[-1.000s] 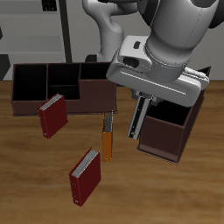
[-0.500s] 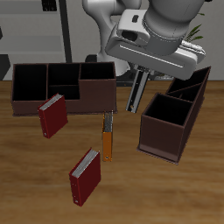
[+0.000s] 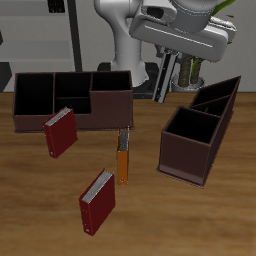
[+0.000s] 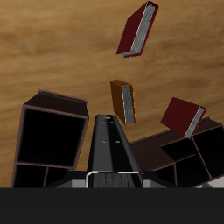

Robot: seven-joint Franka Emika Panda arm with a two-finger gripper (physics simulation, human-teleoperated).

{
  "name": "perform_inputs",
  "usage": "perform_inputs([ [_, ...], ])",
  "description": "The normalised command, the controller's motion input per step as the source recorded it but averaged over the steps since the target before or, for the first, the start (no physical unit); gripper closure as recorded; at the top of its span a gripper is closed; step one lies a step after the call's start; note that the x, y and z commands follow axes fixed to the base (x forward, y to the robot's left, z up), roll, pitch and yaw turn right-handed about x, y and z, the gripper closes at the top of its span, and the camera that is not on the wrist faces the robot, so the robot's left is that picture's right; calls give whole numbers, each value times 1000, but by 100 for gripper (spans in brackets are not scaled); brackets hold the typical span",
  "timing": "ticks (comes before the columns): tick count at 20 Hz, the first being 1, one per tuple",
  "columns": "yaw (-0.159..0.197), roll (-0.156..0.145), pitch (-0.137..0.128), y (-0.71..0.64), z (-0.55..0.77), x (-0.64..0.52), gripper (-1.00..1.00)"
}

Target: Place the striped book into the left desk caddy's left compartment

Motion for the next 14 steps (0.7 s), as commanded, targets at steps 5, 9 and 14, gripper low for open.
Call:
perform_inputs([
  [5, -29, 37, -33, 183, 144, -524, 100],
  [9, -41, 43, -70, 238, 111, -514, 100],
  [14, 4, -38, -77, 50, -67, -260, 100],
])
